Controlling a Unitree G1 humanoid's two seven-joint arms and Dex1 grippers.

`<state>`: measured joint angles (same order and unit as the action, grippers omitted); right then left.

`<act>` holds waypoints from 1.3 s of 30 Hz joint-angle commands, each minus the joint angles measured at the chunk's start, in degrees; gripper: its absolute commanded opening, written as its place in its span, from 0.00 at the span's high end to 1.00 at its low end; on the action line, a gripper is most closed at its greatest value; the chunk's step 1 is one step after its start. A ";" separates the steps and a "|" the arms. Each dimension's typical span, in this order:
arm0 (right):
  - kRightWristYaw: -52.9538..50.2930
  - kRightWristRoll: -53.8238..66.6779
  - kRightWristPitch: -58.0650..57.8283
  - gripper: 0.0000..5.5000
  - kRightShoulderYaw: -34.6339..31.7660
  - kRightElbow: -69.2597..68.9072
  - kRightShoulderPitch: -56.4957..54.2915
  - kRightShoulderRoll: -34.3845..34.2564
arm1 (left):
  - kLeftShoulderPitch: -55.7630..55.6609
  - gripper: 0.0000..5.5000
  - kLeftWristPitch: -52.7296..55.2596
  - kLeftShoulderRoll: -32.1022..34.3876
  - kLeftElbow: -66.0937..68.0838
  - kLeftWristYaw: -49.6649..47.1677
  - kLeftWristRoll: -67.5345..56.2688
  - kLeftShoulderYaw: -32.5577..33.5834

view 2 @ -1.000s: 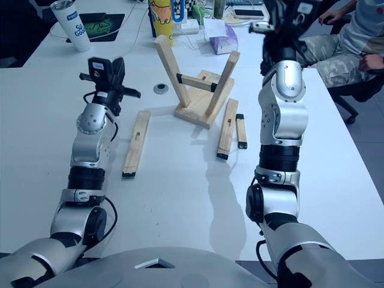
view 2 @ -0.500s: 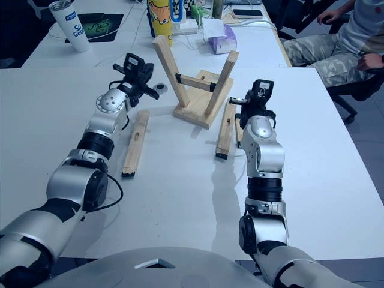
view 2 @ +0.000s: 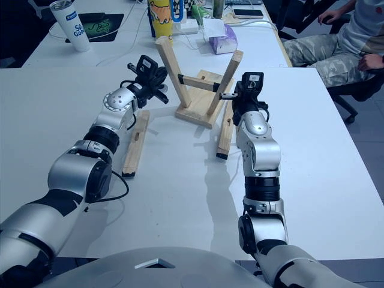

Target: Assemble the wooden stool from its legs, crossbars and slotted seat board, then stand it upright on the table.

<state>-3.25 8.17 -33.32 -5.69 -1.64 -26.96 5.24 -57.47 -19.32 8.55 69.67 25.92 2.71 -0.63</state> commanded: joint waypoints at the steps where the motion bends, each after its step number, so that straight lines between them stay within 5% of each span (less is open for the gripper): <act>1: 0.93 -0.36 1.57 1.00 -1.13 2.55 -2.82 1.53 | 0.14 1.00 -2.05 -0.92 -1.16 2.16 -0.67 0.38; 15: 8.67 1.27 2.96 1.00 -0.46 1.93 1.84 4.32 | 11.35 1.00 -3.07 -5.20 -18.73 8.19 -4.85 -1.26; 28: 16.96 4.06 3.51 1.00 1.06 -2.42 4.25 5.79 | 35.07 1.00 16.49 -4.42 -63.77 4.16 -9.86 -5.97; 39: 19.96 5.23 2.39 1.00 2.22 -5.49 5.79 6.62 | 45.27 1.00 22.85 -1.97 -73.95 -3.50 -11.21 -0.29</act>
<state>16.31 12.89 -30.45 -3.78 -6.37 -21.59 11.69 -12.80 2.54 5.73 -3.21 23.54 -8.08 -2.29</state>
